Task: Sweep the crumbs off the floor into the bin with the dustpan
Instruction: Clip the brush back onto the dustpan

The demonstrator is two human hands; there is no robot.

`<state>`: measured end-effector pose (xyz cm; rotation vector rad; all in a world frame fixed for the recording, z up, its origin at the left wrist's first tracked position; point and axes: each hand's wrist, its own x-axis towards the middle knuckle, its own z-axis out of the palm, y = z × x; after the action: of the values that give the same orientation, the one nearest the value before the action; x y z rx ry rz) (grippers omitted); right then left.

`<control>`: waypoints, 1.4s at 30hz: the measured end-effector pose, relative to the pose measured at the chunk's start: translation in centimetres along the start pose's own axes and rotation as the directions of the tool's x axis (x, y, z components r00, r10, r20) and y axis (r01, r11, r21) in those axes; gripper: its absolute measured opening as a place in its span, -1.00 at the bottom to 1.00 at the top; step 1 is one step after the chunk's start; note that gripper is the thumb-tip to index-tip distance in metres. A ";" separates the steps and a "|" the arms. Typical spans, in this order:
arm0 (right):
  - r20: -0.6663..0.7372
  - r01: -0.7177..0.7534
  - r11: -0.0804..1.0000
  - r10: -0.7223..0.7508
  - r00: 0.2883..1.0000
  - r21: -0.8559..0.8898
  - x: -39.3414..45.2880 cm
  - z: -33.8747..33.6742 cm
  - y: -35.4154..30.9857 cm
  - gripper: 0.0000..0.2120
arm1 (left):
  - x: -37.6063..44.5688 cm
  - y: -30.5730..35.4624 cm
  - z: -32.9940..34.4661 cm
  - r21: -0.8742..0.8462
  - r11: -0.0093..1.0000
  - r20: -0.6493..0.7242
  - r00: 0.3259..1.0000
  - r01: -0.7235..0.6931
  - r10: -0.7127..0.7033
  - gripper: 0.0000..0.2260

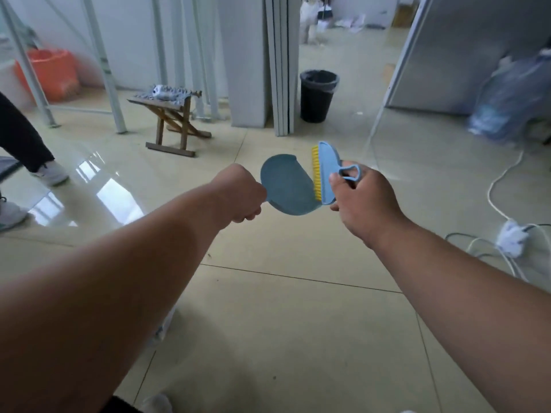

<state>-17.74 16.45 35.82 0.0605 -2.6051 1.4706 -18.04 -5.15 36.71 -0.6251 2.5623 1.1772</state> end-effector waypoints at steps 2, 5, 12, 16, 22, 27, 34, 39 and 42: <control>-0.040 0.075 0.990 -0.080 0.996 -0.121 -0.6 -2.7 0.2 -0.85 | -1.8 2.2 1.9 -0.176 0.984 0.041 0.999 -0.023 0.031 -0.83; -0.045 0.205 0.938 -0.226 0.973 -0.279 -2.4 -5.6 -0.2 -0.81 | -5.0 4.5 4.8 -0.395 0.917 0.135 0.984 -0.056 0.118 -0.86; 0.016 0.300 0.864 -0.321 0.947 -0.404 -5.0 -8.1 -0.2 -0.85 | -10.0 5.9 8.6 -0.786 0.606 0.222 0.970 0.120 0.096 -0.75; 0.129 0.271 0.884 -0.240 0.962 -0.381 -5.8 -7.2 -0.2 -0.67 | -10.5 5.1 8.3 -0.811 0.576 0.242 0.955 0.101 0.174 -0.76; 0.187 0.327 0.853 -0.272 0.944 -0.406 -5.2 -4.4 -0.8 -0.62 | -9.9 4.4 8.0 -0.778 0.625 0.174 0.937 -0.057 0.302 -0.83; 0.185 0.347 0.828 -0.295 0.937 -0.441 -4.4 -3.2 -0.6 -0.61 | -9.1 4.4 7.5 -0.768 0.630 0.156 0.920 -0.115 0.359 -0.73; -0.042 0.217 0.922 -0.243 0.969 -0.321 -4.1 -3.4 -0.1 -0.36 | -7.9 3.9 8.2 -0.809 0.579 0.148 0.915 -0.106 0.375 -0.65; 0.050 -0.335 0.895 0.336 0.940 0.294 -3.1 -2.8 1.1 -0.36 | -7.2 3.5 8.9 -0.822 0.566 0.169 0.921 -0.065 0.352 -0.69; 0.116 -0.365 0.799 0.354 0.928 0.479 -2.7 -2.4 2.2 -0.76 | -7.3 2.9 9.7 -0.819 0.573 0.222 0.914 -0.014 0.340 -0.68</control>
<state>-15.08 19.55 34.79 -0.3909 -2.2613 2.2496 -12.59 5.96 35.34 -0.2341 1.6878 2.3212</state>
